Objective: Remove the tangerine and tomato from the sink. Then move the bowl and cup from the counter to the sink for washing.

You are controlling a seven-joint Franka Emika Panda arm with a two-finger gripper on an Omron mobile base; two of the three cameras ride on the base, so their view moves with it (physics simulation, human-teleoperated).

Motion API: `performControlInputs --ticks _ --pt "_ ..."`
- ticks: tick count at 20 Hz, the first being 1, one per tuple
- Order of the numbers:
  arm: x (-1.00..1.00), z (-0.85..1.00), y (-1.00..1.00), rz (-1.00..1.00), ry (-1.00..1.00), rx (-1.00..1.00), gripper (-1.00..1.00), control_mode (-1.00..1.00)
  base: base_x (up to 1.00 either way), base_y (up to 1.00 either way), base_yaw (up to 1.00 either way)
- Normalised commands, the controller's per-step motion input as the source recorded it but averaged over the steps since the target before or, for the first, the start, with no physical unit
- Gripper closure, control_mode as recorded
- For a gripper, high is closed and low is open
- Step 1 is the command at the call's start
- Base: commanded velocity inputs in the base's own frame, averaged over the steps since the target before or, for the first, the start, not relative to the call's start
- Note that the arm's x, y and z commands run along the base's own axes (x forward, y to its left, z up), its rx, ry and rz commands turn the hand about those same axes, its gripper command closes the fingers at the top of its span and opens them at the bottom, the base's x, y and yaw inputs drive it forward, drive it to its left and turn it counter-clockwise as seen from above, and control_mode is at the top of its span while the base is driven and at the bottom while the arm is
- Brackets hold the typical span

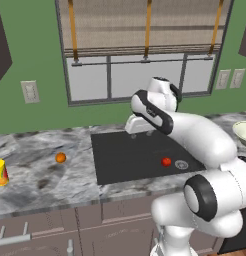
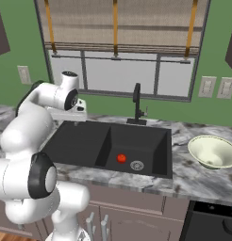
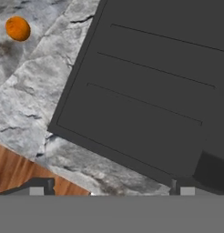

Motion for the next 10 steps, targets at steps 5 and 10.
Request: performControlInputs --ticks 5,10 --pt "-0.14 0.03 -0.55 -0.02 0.0 0.0 -1.0 -1.0 0.0 0.0 0.0" --pt "-0.09 0.03 -0.54 -0.01 0.01 0.0 -1.0 -1.0 0.0 0.0 0.0"
